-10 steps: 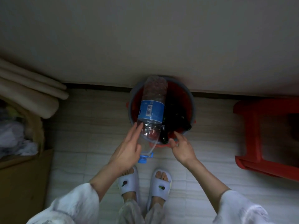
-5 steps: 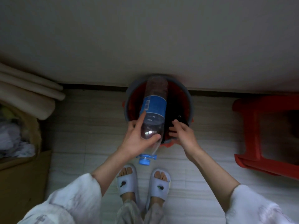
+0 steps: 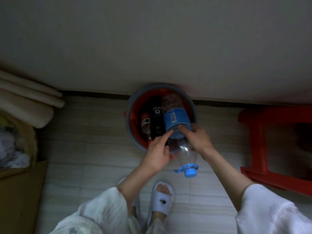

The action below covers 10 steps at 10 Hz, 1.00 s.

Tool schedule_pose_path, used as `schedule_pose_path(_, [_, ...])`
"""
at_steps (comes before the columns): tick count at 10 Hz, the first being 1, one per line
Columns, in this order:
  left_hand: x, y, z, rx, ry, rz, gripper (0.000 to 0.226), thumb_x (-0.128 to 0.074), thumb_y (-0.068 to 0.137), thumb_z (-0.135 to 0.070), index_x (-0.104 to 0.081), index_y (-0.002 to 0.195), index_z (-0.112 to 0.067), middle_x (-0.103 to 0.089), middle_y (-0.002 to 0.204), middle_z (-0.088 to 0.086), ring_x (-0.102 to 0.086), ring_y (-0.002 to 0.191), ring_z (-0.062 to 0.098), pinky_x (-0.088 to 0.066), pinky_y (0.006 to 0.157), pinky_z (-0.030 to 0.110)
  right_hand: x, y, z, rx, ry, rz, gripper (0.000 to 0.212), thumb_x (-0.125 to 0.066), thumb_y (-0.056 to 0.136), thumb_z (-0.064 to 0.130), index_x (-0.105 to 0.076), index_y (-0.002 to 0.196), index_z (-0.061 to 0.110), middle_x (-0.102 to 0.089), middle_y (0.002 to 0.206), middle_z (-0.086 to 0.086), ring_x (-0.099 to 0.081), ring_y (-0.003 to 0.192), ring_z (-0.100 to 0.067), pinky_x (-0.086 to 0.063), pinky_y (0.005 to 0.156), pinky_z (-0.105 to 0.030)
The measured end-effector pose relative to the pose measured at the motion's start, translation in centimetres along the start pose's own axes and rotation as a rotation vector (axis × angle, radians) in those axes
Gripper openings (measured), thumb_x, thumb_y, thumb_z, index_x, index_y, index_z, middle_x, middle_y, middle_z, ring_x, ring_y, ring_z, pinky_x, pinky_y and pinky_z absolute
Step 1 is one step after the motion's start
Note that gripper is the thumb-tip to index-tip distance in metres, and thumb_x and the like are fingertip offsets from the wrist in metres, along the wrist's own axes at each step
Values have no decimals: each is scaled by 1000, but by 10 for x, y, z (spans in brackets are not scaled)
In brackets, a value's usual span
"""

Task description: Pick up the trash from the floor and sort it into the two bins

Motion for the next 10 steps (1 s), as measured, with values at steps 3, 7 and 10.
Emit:
schedule_pose_path(3, [-39, 17, 82, 762, -953, -47, 36, -54, 92, -6, -46, 127, -1, -59, 122, 19, -59, 108, 34, -53, 86, 46, 1, 1, 0, 37, 40, -38, 60, -59, 85, 45, -37, 138, 27, -57, 120, -2, -56, 110, -24, -51, 91, -45])
schedule_pose_path(7, [39, 2, 136, 723, -464, -455, 30, -64, 81, -16, -60, 106, 0, -66, 104, 19, -61, 101, 37, -48, 86, 40, -39, 6, 7, 112, -303, -89, 66, -54, 88, 47, -31, 142, 18, -44, 131, -20, -47, 118, -36, -40, 94, -36])
schedule_pose_path(10, [46, -3, 116, 609, -273, -294, 48, -56, 91, -22, -43, 134, -5, -54, 129, 16, -51, 118, 30, -41, 98, 33, -53, 10, 6, 62, -460, 4, 73, -38, 91, 57, -11, 149, 21, -39, 140, -19, -43, 123, -37, -42, 98, -42])
Point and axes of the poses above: each hand's wrist, its own y-axis towards the middle knuckle, its own x-axis out of the back of the hand, z = x × y, the point moved 7 cm from there along y, towards the middle knuckle
